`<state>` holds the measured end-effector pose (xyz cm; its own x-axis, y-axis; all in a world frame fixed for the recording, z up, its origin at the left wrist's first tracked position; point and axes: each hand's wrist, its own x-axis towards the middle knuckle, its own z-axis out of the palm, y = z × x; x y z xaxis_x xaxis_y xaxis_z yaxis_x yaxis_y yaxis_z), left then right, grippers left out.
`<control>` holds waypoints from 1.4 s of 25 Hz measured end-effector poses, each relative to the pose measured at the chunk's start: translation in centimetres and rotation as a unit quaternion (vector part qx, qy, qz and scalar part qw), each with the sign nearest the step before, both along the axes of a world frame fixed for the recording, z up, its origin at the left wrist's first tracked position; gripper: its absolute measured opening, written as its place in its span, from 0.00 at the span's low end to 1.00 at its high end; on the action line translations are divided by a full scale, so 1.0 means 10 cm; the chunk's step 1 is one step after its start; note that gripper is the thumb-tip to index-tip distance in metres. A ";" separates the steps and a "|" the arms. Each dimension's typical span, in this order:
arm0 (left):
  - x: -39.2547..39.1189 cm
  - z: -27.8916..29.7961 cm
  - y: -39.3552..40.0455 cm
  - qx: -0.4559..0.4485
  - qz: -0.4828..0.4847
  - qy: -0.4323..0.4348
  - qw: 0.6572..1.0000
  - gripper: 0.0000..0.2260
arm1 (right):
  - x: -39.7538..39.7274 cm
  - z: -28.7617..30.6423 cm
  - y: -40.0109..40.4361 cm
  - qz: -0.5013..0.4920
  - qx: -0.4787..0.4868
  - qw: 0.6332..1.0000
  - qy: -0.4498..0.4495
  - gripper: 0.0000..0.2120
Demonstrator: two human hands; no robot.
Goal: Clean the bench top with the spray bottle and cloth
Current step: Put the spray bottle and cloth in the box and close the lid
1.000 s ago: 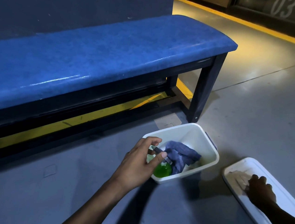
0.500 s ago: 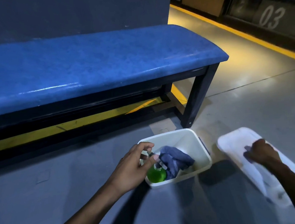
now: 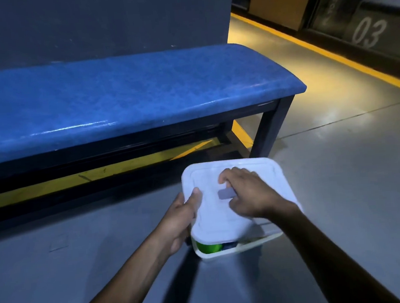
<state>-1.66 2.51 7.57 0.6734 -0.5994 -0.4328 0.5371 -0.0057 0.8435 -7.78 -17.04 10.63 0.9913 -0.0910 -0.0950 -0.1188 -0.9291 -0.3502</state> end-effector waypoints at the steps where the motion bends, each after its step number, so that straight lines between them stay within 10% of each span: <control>1: 0.02 -0.06 0.01 -0.006 0.029 0.012 0.999 0.15 | -0.03 -0.04 0.01 0.016 0.011 1.000 0.004 0.24; 5: 0.10 -0.20 0.03 0.010 0.082 0.019 0.996 0.14 | -0.24 -0.37 -0.50 -0.219 0.122 0.958 -0.137 0.24; 10: 0.07 -0.14 -0.03 -0.011 0.029 0.088 0.996 0.20 | -0.56 -0.77 -1.18 -0.358 0.554 0.751 -0.019 0.27; 13: 0.07 -0.11 -0.06 -0.040 0.002 0.133 0.990 0.23 | -0.62 -0.82 -1.22 -0.341 0.485 0.801 -0.078 0.19; 18: 0.12 -0.52 -0.04 0.175 0.076 -0.103 0.976 0.11 | -0.41 -1.04 -1.23 -0.392 0.313 0.859 -0.099 0.18; 24: 0.11 -0.86 0.12 0.239 0.091 -0.158 0.954 0.05 | -0.23 -1.32 -1.03 -0.407 0.122 0.903 -0.070 0.18; 35: 0.13 -0.98 0.00 0.227 0.057 -0.136 0.963 0.11 | -0.20 -1.73 -1.16 -0.432 0.180 0.881 -0.070 0.25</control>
